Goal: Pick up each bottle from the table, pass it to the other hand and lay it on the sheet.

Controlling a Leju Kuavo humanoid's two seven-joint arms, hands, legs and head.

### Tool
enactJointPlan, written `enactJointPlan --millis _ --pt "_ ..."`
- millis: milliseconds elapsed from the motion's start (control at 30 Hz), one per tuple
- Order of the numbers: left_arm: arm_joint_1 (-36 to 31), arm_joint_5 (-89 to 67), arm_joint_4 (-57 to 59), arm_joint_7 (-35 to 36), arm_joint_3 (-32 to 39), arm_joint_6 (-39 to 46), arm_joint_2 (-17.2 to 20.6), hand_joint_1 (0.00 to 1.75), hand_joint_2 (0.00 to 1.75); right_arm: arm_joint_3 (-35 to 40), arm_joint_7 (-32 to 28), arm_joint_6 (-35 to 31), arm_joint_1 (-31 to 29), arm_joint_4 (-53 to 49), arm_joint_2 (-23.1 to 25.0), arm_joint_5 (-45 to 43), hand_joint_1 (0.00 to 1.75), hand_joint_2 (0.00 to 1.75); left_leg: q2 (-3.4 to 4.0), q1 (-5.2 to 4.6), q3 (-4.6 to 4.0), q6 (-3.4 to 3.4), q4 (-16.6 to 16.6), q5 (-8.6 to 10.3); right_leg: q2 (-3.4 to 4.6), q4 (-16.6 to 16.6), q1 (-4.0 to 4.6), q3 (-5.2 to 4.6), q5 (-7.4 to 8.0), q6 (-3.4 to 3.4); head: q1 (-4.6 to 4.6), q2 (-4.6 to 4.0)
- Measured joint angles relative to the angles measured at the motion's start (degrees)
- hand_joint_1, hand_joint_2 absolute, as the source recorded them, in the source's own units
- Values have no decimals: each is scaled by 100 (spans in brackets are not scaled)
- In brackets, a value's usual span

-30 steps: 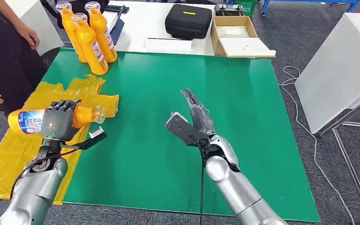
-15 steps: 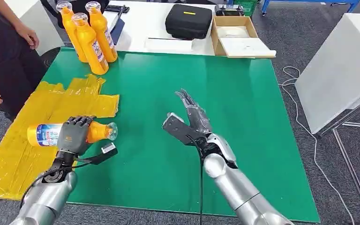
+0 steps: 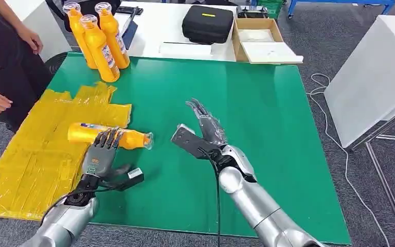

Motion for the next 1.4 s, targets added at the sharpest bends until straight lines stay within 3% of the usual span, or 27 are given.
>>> enactJointPlan --millis 233,367,433,500,600,767,1133,1400 --pt "-26 725 48 -747 318 2 -50 0 0 -4 22 13 1 35 9 94 0 0 7 1 0 0 1 0 2 1 0 1 2 1 0 0" --pt "-184 2333 66 -2361 1037 -26 -127 0 0 -18 -24 -26 4 64 68 131 0 0 7 3 0 0 1 1 2 0 1 -3 1 1 2 0" --pt "-344 3237 72 -2781 1275 -184 -153 0 0 -63 -107 -59 4 92 103 136 0 0 6 3 0 0 1 1 2 1 1 -2 1 1 0 0" --pt "-455 3899 -9 -2842 1292 -482 -153 0 0 -116 -219 -109 6 118 142 136 0 0 6 3 0 0 1 1 1 1 1 0 2 1 2 0" --pt "-508 5637 -475 -2822 1213 -1616 -138 0 0 -265 -593 -311 5 177 184 20 0 0 6 4 0 -1 1 4 1 1 2 -1 2 1 2 0" --pt "-573 7843 -1594 -2345 795 -3319 -114 0 0 -634 -1752 -625 40 258 310 -588 0 0 4 0 0 2 2 6 1 1 1 0 3 2 0 0" --pt "-867 9065 -1838 -2383 -505 -4026 -673 0 0 -876 -3001 -1040 122 606 842 -1309 0 0 -1 -4 -3 5 3 3 -6 0 -2 0 3 3 -2 0" --pt "-898 9147 -1836 -2341 -826 -4002 -938 0 0 -892 -3121 -1112 121 841 1071 -1410 0 0 8 0 -3 3 2 4 -4 1 -1 -1 3 3 0 0"
